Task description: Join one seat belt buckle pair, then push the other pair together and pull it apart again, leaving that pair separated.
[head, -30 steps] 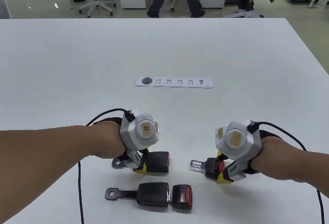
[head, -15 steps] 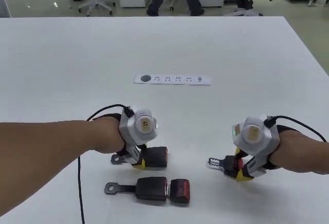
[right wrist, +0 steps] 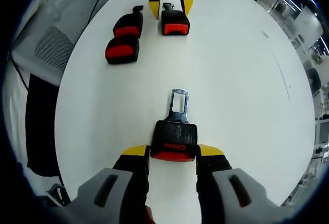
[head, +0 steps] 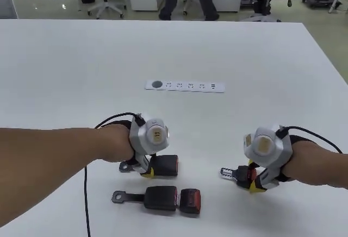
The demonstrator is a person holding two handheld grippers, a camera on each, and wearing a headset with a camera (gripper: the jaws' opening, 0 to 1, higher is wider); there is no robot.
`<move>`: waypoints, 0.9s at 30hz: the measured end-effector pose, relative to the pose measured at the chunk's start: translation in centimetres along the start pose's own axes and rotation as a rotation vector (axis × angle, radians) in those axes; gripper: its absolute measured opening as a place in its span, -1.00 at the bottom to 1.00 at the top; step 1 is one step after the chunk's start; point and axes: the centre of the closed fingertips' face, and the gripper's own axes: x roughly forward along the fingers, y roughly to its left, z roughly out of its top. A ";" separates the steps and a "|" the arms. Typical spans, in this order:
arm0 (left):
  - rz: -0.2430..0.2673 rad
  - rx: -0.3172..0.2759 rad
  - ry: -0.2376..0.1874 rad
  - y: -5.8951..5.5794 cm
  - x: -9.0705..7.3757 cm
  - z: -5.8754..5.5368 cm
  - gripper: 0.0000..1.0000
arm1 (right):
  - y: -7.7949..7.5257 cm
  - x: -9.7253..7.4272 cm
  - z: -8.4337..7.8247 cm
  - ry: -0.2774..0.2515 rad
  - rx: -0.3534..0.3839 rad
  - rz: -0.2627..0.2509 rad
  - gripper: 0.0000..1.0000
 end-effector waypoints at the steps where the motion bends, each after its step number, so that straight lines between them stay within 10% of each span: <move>1: 0.011 -0.038 -0.033 0.1 -0.3 0.1 -0.15 | 0.1 -0.3 0.2 -0.016 0.011 -0.015 -0.31; 11: 0.150 -0.163 -0.198 -1.4 -4.5 0.5 0.05 | 1.3 -3.0 2.4 -0.167 0.138 -0.135 -0.20; 27: 0.238 -0.376 -0.346 -6.6 -7.9 -3.4 0.35 | 4.8 -6.2 3.4 -0.343 0.349 -0.261 0.28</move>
